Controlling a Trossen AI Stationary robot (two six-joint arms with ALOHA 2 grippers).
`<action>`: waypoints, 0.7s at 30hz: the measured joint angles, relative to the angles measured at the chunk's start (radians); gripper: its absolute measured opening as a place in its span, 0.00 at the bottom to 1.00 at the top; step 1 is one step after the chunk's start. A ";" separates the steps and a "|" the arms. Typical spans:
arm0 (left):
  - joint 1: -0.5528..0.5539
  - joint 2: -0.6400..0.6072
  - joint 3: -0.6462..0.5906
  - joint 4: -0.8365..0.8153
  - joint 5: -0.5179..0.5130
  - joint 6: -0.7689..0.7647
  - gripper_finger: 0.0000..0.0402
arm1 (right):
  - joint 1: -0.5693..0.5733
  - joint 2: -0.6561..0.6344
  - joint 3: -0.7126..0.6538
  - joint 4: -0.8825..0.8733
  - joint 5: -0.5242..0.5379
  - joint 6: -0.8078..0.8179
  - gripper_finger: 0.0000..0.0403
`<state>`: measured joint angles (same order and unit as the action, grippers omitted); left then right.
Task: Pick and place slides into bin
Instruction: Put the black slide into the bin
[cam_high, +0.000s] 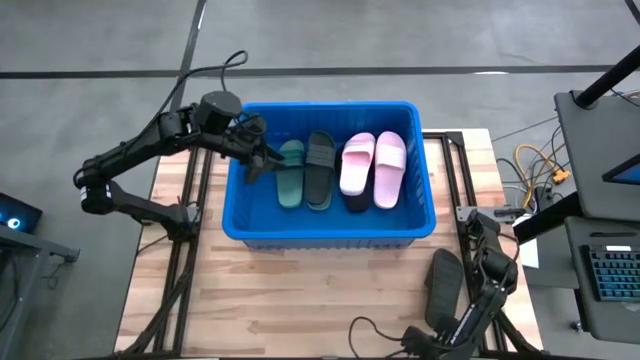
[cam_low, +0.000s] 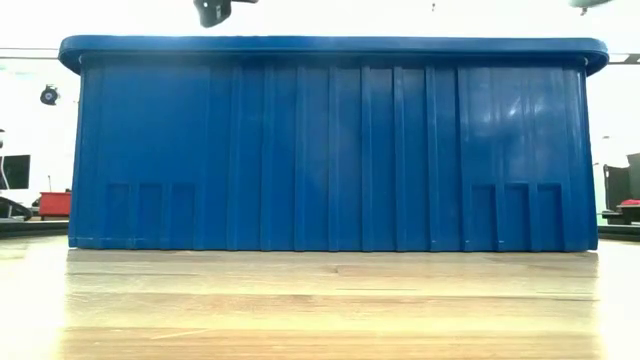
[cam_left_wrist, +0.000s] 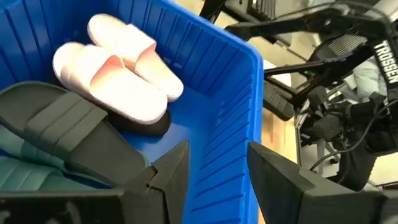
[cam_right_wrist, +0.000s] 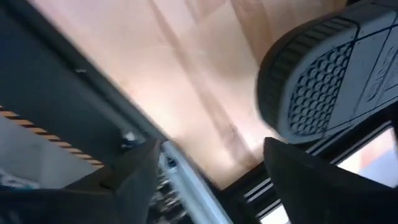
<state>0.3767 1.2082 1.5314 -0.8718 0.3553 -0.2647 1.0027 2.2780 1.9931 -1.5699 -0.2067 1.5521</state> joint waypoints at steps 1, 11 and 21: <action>0.000 0.006 0.000 -0.003 0.000 0.004 0.36 | 0.000 0.000 -0.016 -0.002 -0.002 -0.014 0.71; 0.000 0.047 0.000 -0.002 0.010 0.009 0.36 | 0.001 0.000 -0.180 -0.001 -0.216 -0.094 0.94; -0.002 0.040 -0.001 -0.002 0.011 0.008 0.36 | -0.007 -0.001 -0.188 -0.001 -0.161 -0.121 0.95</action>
<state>0.3750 1.2486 1.5307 -0.8740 0.3664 -0.2569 0.9955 2.2767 1.8053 -1.5706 -0.3672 1.4312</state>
